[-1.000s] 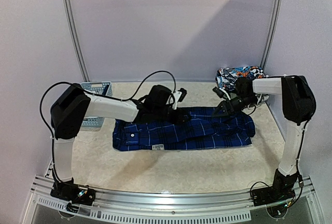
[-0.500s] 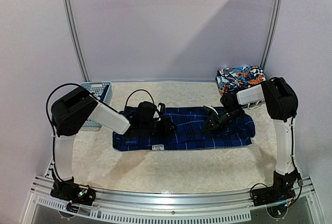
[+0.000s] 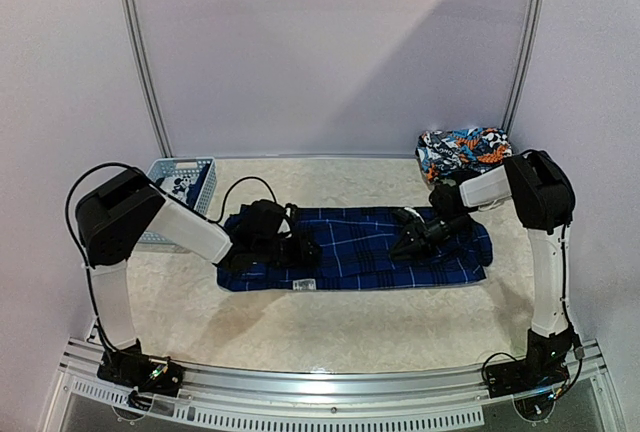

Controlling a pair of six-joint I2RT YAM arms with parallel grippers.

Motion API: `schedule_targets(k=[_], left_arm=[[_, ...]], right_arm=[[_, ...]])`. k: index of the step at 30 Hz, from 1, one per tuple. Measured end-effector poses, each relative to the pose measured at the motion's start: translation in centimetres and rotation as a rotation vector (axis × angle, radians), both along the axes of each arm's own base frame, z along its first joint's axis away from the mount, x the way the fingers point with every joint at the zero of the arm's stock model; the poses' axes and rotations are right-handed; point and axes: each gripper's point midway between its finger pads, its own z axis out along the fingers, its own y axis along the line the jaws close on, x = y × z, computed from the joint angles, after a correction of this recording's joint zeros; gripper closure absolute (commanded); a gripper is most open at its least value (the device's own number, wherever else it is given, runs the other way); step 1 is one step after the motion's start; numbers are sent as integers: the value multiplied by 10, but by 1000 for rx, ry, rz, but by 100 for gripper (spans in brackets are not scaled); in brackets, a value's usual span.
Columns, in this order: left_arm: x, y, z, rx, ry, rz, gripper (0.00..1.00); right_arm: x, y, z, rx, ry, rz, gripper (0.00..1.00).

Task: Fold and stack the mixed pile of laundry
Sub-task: Smooth out the rectangle-folded shirt at the center of the board, then rotate the rectangle-folded shirt at the center of the board.

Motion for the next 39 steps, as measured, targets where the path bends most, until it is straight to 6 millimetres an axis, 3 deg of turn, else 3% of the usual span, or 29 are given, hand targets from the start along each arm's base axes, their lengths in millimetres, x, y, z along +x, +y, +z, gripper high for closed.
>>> schedule_targets(k=[6, 10, 15, 22, 25, 27, 30, 32, 33, 35, 39], left_arm=[[-16, 31, 0, 27, 19, 60, 62], [-38, 63, -2, 67, 63, 131, 62], [-65, 115, -1, 138, 97, 260, 62], [-98, 162, 13, 250, 83, 342, 57], [-109, 161, 45, 314, -18, 266, 51], [-110, 150, 80, 346, -106, 171, 49], [-103, 132, 142, 407, -234, 25, 49], [-98, 124, 168, 494, -291, -74, 49], [-97, 122, 174, 535, -308, -115, 49], [-97, 119, 167, 671, -311, -238, 49], [-107, 126, 114, 944, -228, -505, 49]], right_arm=[[1, -3, 2, -6, 12, -7, 67], [2, 2, 2, -72, 11, 23, 67], [8, 22, 2, -128, -19, 86, 67], [29, 57, 3, -167, -88, 151, 66], [48, 72, 5, -175, -144, 171, 62], [54, 78, 7, -181, -172, 185, 59], [52, 77, 10, -211, -200, 211, 51], [47, 73, 15, -232, -224, 237, 44], [45, 70, 18, -253, -234, 248, 40], [37, 60, 30, -288, -267, 271, 35], [12, 31, 72, -344, -389, 291, 27]])
